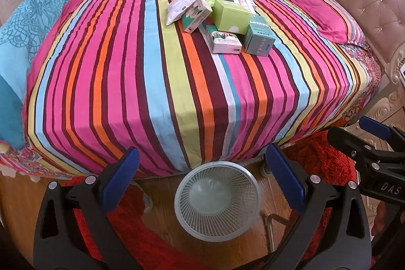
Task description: Collect trash
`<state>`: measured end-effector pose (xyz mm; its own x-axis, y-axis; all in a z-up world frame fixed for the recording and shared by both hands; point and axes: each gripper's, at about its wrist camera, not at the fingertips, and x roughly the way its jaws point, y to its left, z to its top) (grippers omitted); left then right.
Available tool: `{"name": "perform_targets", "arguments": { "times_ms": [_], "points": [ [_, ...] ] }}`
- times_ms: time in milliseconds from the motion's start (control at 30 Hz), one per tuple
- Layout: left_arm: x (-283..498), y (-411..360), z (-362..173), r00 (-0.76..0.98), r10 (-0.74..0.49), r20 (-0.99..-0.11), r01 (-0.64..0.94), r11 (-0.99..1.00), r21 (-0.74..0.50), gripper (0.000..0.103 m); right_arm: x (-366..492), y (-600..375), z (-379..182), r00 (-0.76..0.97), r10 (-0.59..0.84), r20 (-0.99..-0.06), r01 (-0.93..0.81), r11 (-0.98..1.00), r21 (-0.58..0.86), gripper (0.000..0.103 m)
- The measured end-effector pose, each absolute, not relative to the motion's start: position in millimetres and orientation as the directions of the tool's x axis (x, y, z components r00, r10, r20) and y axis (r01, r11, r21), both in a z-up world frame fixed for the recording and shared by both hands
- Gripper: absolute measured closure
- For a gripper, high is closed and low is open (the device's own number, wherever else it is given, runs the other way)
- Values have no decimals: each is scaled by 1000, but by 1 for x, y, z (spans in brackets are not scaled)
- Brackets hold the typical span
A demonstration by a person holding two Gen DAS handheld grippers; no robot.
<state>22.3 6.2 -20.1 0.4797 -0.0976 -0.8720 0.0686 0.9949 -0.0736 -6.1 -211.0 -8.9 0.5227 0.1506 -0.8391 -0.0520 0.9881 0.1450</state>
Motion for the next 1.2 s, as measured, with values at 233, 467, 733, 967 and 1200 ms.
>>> {"name": "perform_targets", "arguments": {
  "times_ms": [233, 467, 733, 967, 1200],
  "points": [
    [21, 6, -20, 477, -105, -873, 70, 994, -81, 6, -6, -211, -8, 520, 153, -840, -54, 988, 146, 8],
    [21, 4, -22, 471, -108, -875, 74, 994, -83, 6, -6, -209, -10, 512, 145, -847, -57, 989, 135, 8],
    [20, 4, -23, 469, -111, -876, 71, 994, -88, 6, -6, -210, -11, 506, 150, -850, -56, 988, 140, 8],
    [20, 5, -25, 462, -104, -880, 70, 994, -81, 6, -5, -215, -6, 538, 144, -831, -39, 988, 146, 8],
    [22, 6, -25, 460, -105, -882, 57, 994, -89, 6, -3, -221, -1, 564, 175, -807, -41, 982, 185, 8]
  ]
}}
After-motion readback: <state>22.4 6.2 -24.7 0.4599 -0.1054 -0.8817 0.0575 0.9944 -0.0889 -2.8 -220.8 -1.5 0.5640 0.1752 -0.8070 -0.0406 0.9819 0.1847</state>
